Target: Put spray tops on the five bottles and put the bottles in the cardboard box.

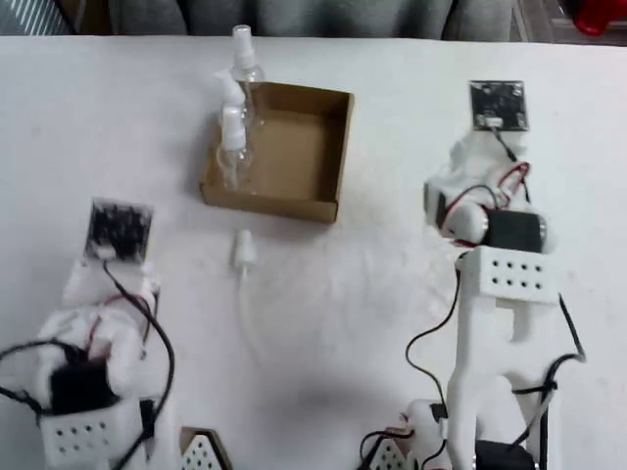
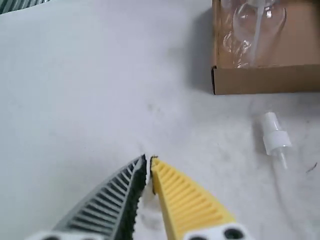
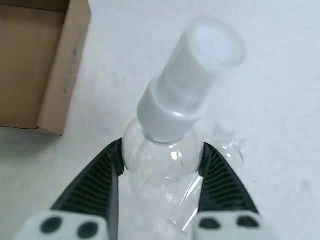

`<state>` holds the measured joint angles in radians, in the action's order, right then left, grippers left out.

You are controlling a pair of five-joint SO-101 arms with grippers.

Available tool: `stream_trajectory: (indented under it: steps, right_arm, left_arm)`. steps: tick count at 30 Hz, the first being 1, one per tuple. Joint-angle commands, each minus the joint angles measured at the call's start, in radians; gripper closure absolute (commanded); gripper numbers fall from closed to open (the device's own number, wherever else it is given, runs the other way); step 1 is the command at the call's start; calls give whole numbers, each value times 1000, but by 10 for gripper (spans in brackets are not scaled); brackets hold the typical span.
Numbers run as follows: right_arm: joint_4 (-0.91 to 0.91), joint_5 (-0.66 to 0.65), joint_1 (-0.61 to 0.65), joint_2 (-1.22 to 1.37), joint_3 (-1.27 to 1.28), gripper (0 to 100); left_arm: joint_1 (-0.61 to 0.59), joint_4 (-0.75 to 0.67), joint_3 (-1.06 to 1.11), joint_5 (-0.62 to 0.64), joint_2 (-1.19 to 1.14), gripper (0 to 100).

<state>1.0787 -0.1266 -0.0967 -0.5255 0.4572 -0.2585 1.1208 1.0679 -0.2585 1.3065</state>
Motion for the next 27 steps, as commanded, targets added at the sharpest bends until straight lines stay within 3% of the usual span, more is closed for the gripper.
stream_trajectory:
  steps: [1, 7, 11, 20, 27]
  right_arm:
    - [25, -15, -64, -42, -37, 978]
    - [94, -83, -84, -128, 126, 981]
    - [44, -81, -81, -259, 315, 981]
    - [-56, -6, -2, -604, 597, 981]
    - [-61, -6, 10, -605, 612, 981]
  left_arm:
    - [-8, 15, -250, 11, -216, 976]
    - [15, 5, -423, 11, -412, 976]
    - [74, -5, -486, 9, -518, 976]
    - [133, -204, -505, 11, -694, 966]
    - [134, -333, -505, 130, -802, 866]
